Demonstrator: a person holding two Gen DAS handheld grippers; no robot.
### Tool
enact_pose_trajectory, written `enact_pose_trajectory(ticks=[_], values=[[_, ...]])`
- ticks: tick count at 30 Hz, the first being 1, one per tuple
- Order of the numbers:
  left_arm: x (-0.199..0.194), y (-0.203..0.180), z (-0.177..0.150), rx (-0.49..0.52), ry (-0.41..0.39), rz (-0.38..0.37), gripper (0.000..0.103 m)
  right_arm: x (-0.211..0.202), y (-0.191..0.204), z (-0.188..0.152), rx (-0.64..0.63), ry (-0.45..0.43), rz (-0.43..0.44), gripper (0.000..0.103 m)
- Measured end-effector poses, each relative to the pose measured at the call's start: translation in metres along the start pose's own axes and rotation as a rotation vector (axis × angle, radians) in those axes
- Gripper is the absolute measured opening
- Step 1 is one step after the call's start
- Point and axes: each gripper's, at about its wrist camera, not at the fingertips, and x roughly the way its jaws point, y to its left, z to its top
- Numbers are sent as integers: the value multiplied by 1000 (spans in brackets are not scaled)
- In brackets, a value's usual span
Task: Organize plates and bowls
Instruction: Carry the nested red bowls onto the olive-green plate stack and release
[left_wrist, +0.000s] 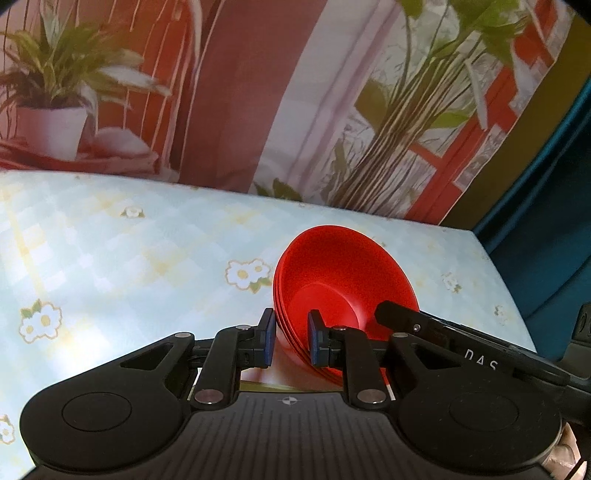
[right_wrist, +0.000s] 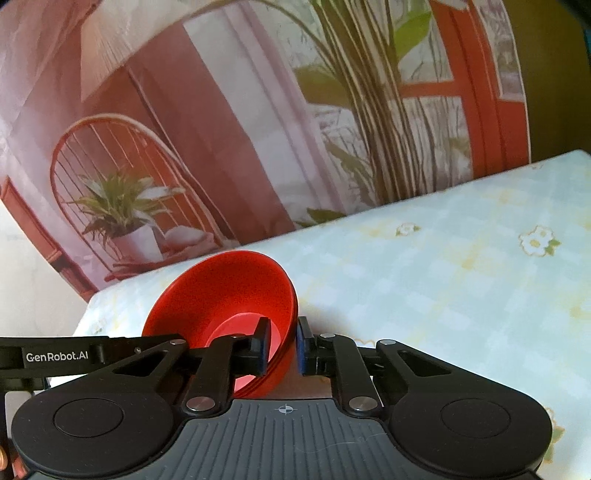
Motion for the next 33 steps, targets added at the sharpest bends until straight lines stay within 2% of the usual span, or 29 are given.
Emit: enact_pose_trajectory(ticks=[12,22,33], values=[[-52,-6,-8,49,-57,22,19,-40,26,3,-39,-60,48,13],[-77,9,-36,21,-44,43,19,-60,50,-24,-65,-44,83,13],[-90,18,-64,2,-34,63,19,-65,61,-60,-80,0,91,13]])
